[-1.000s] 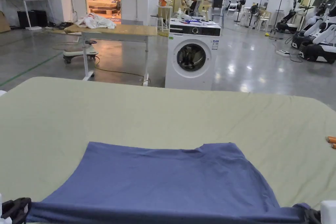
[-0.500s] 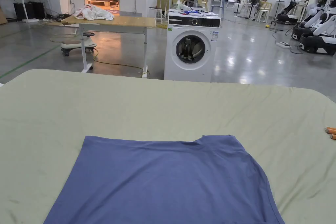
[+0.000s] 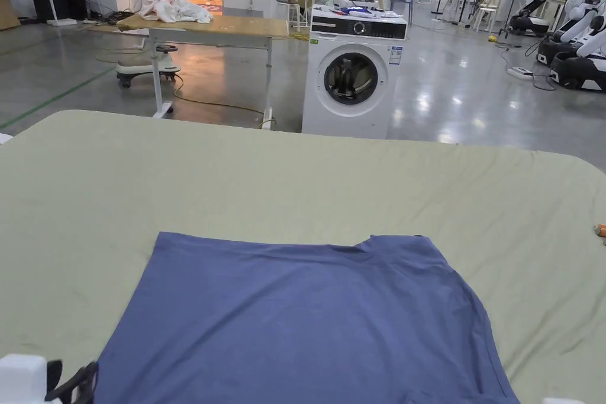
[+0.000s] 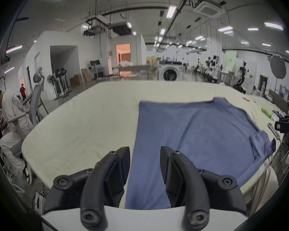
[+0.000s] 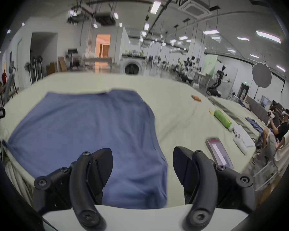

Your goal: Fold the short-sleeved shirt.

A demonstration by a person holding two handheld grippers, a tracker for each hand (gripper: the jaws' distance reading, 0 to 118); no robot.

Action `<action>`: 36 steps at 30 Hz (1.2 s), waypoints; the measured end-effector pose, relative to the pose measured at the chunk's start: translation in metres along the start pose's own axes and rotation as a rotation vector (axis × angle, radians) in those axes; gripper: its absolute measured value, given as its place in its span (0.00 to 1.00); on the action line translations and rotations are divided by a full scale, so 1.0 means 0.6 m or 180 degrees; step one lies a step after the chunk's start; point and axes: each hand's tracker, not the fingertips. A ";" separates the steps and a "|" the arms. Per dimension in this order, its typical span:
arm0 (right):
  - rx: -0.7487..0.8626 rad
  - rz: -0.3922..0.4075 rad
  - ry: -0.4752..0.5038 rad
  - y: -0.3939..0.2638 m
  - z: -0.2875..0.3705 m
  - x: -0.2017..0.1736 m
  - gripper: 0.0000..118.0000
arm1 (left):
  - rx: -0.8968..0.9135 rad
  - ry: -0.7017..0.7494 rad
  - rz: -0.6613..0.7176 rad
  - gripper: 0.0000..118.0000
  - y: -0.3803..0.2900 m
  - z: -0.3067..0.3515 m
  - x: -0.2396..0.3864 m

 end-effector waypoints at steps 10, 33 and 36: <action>0.0943 -0.0214 0.0256 0.079 0.003 -0.117 0.00 | 0.0705 -0.0032 -0.0135 0.00 0.090 0.023 0.111; 0.0699 -0.0173 0.0272 0.056 -0.025 -0.108 0.00 | -0.1308 -0.0254 0.0300 0.02 -0.015 0.016 -0.077; 0.0610 -0.0158 0.0280 0.046 -0.031 -0.106 0.00 | -0.1424 -0.0238 0.0491 0.30 -0.019 0.016 -0.071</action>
